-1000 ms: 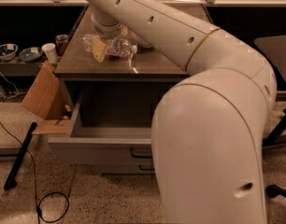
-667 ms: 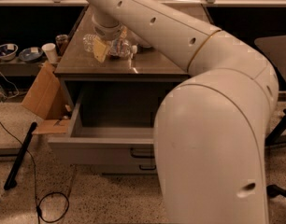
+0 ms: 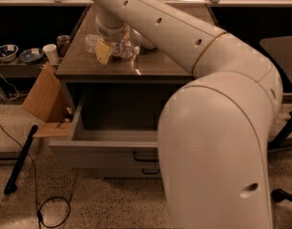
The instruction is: Place water bottle into top drawer
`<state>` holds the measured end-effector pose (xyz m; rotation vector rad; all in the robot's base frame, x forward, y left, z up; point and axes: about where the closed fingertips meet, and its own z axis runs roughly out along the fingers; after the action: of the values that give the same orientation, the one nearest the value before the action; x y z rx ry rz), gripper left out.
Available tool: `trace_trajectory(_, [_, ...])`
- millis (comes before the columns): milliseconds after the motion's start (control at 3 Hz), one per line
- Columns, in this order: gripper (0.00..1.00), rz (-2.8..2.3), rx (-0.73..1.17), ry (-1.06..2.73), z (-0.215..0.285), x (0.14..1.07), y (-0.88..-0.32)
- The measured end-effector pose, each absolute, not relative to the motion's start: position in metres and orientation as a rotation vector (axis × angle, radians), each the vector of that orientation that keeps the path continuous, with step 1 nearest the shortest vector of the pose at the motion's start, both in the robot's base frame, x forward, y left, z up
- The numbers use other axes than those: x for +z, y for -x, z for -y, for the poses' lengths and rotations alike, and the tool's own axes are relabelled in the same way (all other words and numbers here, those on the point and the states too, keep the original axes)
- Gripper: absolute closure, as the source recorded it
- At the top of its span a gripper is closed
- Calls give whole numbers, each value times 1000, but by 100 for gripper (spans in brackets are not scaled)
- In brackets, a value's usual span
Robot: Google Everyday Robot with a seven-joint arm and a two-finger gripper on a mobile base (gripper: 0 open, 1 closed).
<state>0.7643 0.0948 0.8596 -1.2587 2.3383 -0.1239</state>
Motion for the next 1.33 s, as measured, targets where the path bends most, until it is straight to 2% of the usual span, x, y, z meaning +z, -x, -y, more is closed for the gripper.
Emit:
trace_trajectory(333, [36, -2311, -81, 1368, -102, 855, -767])
trace_trajectory(1000, [82, -2268, -38, 1474, -109, 853, -769])
trace_trajectory(1333, [100, -2243, -15, 1472, -103, 855, -765])
